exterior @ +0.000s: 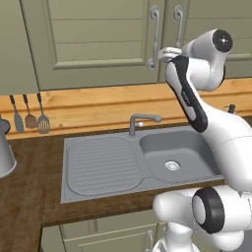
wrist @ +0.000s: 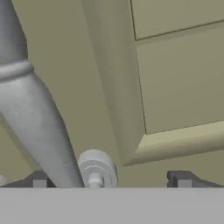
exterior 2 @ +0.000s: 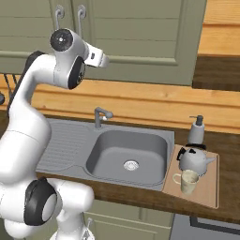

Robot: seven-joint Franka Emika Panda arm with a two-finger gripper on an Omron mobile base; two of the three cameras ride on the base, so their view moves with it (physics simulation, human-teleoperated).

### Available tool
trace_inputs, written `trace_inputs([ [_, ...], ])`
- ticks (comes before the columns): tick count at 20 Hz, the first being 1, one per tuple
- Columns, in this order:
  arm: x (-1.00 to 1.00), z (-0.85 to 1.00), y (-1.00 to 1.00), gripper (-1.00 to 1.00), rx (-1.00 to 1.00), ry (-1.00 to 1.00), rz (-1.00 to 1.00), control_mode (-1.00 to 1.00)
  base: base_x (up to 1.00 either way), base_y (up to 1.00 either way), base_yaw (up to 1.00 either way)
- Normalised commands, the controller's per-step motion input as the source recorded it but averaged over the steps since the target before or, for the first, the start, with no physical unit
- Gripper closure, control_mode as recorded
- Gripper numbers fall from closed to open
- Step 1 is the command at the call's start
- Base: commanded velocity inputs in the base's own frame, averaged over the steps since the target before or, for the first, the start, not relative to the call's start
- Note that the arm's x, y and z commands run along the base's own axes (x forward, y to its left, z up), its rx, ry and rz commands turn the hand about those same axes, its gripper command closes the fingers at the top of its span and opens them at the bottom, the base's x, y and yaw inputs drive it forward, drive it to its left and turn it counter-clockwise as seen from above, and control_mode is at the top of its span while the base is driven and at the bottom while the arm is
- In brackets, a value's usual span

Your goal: Pick the kettle from the counter and place it on the tray. Then pick the mug from the cabinet and place it on the tray. Then close the cabinet doors.

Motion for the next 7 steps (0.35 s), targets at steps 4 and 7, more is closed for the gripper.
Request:
trace_inputs([
  [4,0.31,-0.21,0.01,-1.00,-0.16,-0.01,0.00,-1.00,0.00,0.00,0.00],
  [7,0.28,-0.15,0.01,-1.00,-0.13,0.00,0.00,-1.00,0.00,0.00,0.00],
])
